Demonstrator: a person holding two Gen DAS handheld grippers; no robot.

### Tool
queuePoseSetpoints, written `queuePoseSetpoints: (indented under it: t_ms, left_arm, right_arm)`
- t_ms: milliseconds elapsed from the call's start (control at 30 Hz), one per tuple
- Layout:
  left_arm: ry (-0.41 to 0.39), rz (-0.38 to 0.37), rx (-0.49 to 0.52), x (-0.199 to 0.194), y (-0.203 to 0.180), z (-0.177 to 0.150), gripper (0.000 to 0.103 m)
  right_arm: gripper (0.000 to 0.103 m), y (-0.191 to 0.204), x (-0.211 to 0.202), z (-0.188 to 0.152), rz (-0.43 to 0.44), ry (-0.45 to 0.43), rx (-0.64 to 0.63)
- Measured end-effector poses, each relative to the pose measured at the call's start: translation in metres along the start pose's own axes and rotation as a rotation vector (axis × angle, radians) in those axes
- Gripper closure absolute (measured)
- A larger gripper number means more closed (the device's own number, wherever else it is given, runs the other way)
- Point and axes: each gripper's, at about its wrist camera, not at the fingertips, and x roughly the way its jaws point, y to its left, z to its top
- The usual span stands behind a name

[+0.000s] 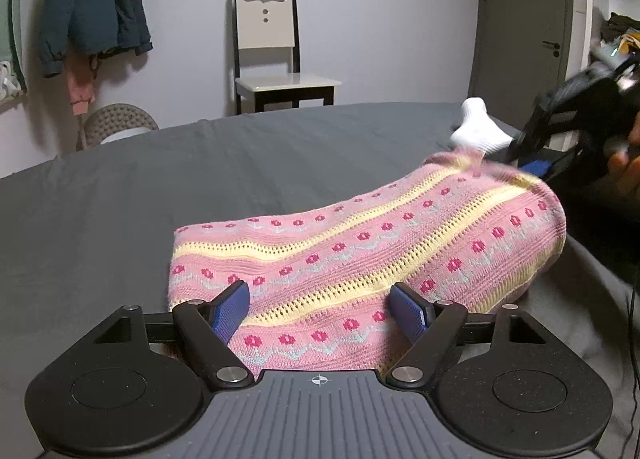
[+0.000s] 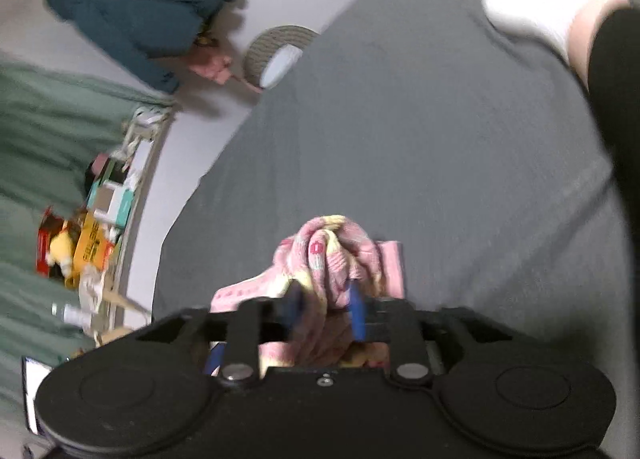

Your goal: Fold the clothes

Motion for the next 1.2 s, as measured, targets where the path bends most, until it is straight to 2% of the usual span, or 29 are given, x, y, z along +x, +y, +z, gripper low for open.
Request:
queuePoseSetpoints:
  t_ms: [33,67,100,167,200,267,367,533,567,600,667,700,733,767,833,933,1000,1033,1100,1133,1200]
  left_arm:
    - [-0.002,0.0,-0.002,0.0,0.0,0.0,0.025]
    - [-0.004,0.001,-0.003,0.0,0.0,0.0,0.025]
    - [-0.005,0.002,-0.004,0.0,0.0,0.0,0.025]
    - [-0.007,0.006,-0.004,0.0,-0.001,0.0,0.025]
    - [-0.008,0.008,-0.004,0.0,-0.002,0.0,0.025]
    - [-0.01,0.01,-0.002,0.0,-0.003,0.0,0.025]
    - [-0.014,0.009,-0.002,-0.002,-0.002,-0.001,0.025]
    - [-0.024,-0.008,-0.012,-0.004,0.002,-0.003,0.025]
    - [-0.025,-0.008,-0.011,-0.004,0.002,-0.003,0.025]
    - [-0.025,-0.009,-0.01,-0.004,0.002,-0.004,0.025]
    - [-0.027,-0.01,-0.008,-0.004,0.001,-0.004,0.025]
    - [-0.027,-0.011,-0.008,-0.004,0.001,-0.004,0.025]
    - [-0.028,-0.011,-0.007,-0.004,0.001,-0.005,0.025]
    - [-0.028,-0.012,-0.006,-0.004,0.001,-0.005,0.025]
    - [-0.03,-0.013,-0.004,-0.004,0.001,-0.005,0.025]
    - [-0.032,-0.015,-0.002,-0.005,0.001,-0.006,0.025]
    - [-0.034,-0.015,-0.001,-0.005,0.001,-0.007,0.025]
    - [-0.035,-0.014,-0.001,-0.004,0.001,-0.007,0.025]
    - [-0.037,-0.013,-0.001,-0.004,0.001,-0.008,0.025]
    - [-0.036,-0.012,-0.003,-0.004,0.001,-0.008,0.025]
    - [-0.04,-0.014,-0.015,-0.003,0.002,-0.008,0.024]
  right_arm:
    - [0.06,0.009,-0.007,-0.003,-0.008,-0.002,-0.035]
    - [0.049,0.017,-0.013,-0.006,-0.016,0.001,-0.065]
    - [0.044,0.026,-0.018,-0.011,-0.038,0.003,-0.094]
    - [0.042,0.043,-0.022,-0.021,-0.074,0.011,-0.146]
    - [0.046,0.051,-0.021,-0.03,-0.092,0.008,-0.184]
    - [0.081,0.059,-0.016,-0.041,-0.133,0.009,-0.256]
    - [0.095,0.05,-0.002,-0.041,-0.178,0.002,-0.243]
    - [0.096,0.015,0.005,-0.039,-0.23,-0.016,-0.071]
    - [0.1,0.008,0.002,-0.042,-0.24,-0.006,-0.054]
    - [0.1,0.007,0.001,-0.044,-0.252,0.012,-0.066]
    - [0.098,0.013,-0.002,-0.044,-0.246,0.032,-0.105]
    - [0.097,0.021,-0.008,-0.041,-0.22,0.005,-0.119]
    - [0.09,0.032,-0.015,-0.036,-0.212,-0.028,-0.149]
    - [0.074,0.041,-0.02,-0.031,-0.217,-0.057,-0.182]
    - [0.055,0.06,-0.022,-0.017,-0.247,-0.104,-0.246]
    - [0.056,0.077,-0.004,0.007,-0.261,-0.081,-0.269]
    - [0.056,0.082,0.014,0.019,-0.301,-0.042,-0.28]
    - [0.059,0.082,0.024,0.023,-0.333,-0.013,-0.288]
    - [0.075,0.081,0.044,0.029,-0.373,0.05,-0.293]
    - [0.091,0.077,0.053,0.029,-0.37,0.086,-0.283]
    - [0.094,0.072,0.059,0.03,-0.382,0.083,-0.265]
